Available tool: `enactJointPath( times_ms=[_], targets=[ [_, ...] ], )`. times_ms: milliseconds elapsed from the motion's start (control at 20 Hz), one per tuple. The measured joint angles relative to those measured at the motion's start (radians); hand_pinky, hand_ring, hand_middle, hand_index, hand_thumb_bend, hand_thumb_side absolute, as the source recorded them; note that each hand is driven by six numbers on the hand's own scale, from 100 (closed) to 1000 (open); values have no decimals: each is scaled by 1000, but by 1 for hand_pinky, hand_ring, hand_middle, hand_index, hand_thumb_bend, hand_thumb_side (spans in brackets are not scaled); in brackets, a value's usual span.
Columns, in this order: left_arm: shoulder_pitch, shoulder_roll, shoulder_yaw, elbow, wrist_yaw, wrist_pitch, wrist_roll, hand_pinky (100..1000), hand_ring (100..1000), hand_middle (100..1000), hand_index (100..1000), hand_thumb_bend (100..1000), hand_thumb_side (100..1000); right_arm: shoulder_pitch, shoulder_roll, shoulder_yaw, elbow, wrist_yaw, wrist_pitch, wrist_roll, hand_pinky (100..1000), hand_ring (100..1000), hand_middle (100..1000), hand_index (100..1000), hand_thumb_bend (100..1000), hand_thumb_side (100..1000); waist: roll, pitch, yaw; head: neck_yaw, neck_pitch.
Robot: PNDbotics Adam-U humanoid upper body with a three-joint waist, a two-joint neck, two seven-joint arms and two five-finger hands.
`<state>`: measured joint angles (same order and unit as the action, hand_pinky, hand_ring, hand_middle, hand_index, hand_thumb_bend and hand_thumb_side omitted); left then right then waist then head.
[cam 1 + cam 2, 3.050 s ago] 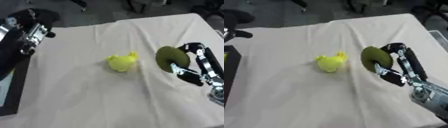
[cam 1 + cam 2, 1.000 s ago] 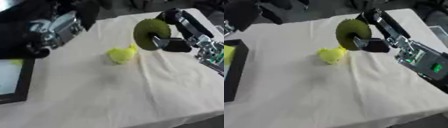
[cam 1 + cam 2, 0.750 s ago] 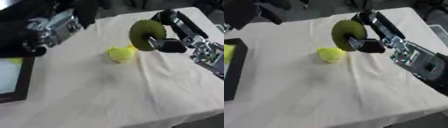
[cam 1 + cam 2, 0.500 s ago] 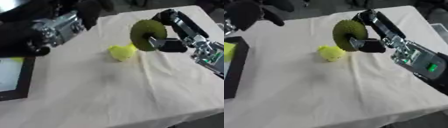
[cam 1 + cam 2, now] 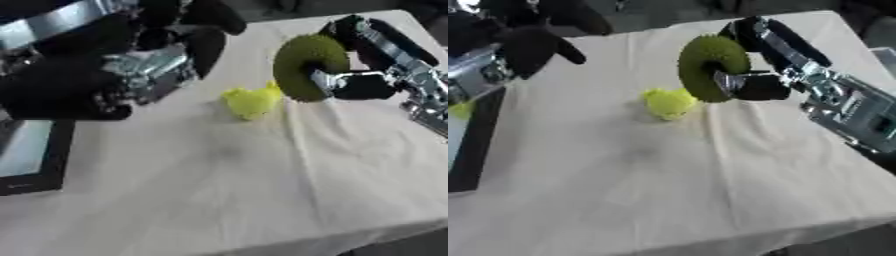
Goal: Pick up the objects with one hand, pass them to the other hand, and then place them into the box on the other side of the table.
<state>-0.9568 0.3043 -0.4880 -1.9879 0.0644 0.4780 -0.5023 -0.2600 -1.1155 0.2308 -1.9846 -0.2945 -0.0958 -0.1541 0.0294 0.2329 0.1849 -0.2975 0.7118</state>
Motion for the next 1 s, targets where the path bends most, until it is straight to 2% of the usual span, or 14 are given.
enactJointPath(
  times_ms=[100,250,450,700,1000],
  targets=[
    [0,-16,-16,1,-34,21,-11,852,973,818,842,123,545,-1,-6,-1,0,-18,-7,20,526,396,352,514,100,100,-1,0,-1,4,0],
    [-3,-43,-38,12,-94,42,-30,857,977,823,848,148,525,-5,-9,-3,0,-57,-18,53,523,394,351,514,100,100,-4,0,-3,6,0],
    [-4,-74,-56,38,-182,52,-35,862,978,826,877,230,493,-13,-17,-13,0,-106,-28,97,521,392,350,513,100,100,-6,0,-7,9,0],
    [-5,-115,-79,77,-289,55,-27,865,980,830,908,288,504,-23,-18,-15,0,-146,-37,137,518,390,350,513,100,100,-6,0,-10,14,-3],
    [1,-160,-97,119,-362,80,6,876,989,832,905,344,526,-22,-25,-20,0,-175,-37,169,515,387,348,512,100,100,-6,0,-12,17,-7]
  ],
)
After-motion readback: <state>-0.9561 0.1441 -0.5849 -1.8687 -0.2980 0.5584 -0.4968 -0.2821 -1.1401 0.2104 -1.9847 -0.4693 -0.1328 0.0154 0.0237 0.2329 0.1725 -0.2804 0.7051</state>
